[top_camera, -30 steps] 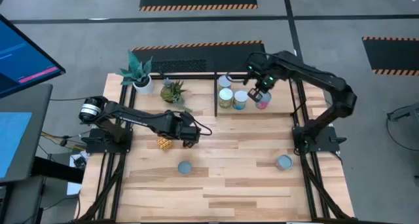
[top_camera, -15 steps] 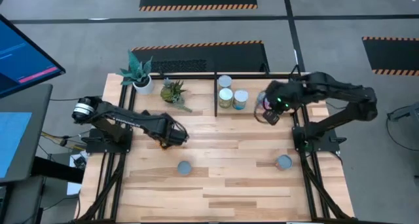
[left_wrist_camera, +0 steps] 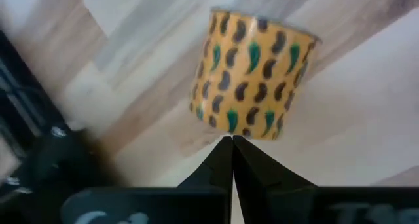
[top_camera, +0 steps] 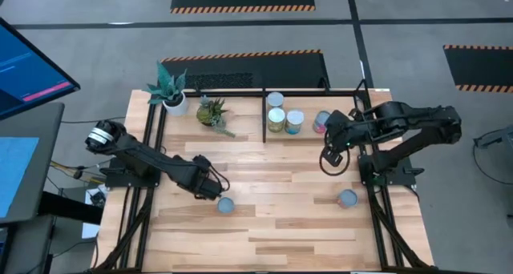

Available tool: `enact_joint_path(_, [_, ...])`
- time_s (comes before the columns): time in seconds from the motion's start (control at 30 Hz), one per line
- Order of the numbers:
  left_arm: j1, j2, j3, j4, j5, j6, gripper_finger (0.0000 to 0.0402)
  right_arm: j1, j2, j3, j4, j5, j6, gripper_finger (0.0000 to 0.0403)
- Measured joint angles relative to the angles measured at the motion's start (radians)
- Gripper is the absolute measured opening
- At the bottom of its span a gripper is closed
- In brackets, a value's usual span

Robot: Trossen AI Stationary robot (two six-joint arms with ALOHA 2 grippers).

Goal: Pick and place cans onto a shelf
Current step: Put the canned black beans on the shelf

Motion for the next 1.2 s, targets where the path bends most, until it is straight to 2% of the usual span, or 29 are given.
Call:
enact_joint_path(0.17, [-0.018,0.0,-0.02,0.039,-0.015,-0.093,0.0,0.009,0.014,0.001,0.0,0.001,0.0,0.0025])
enact_joint_path(0.27, [-0.026,0.0,-0.001,0.014,0.039,-0.079,0.0,0.009,0.021,0.002,-0.003,0.001,0.0,0.0026])
enact_joint_path(0.33, [-0.032,0.0,0.029,-0.035,0.037,-0.073,0.0,0.009,0.025,0.001,-0.002,0.001,0.0,0.0024])
enact_joint_path(0.5, [-0.032,-0.001,0.081,-0.099,-0.099,-0.065,0.0,0.009,0.033,0.001,-0.002,0.0,-0.001,0.0018])
enact_joint_path(0.57, [-0.024,0.001,0.078,-0.077,-0.106,-0.044,0.0,0.009,0.032,0.001,-0.002,0.0,-0.001,0.0018])
enact_joint_path(0.73, [-0.018,0.005,0.014,0.014,-0.103,-0.037,0.0,0.008,0.032,0.001,-0.002,-0.001,0.0,0.0023])
enact_joint_path(1.07, [-0.045,0.005,-0.029,0.011,-0.02,-0.099,0.0,0.008,0.031,0.001,-0.002,-0.003,-0.001,0.0019])
enact_joint_path(1.2, [-0.052,0.0,0.013,-0.053,-0.019,-0.104,0.0,0.008,0.031,0.001,-0.002,-0.002,-0.002,0.0019])
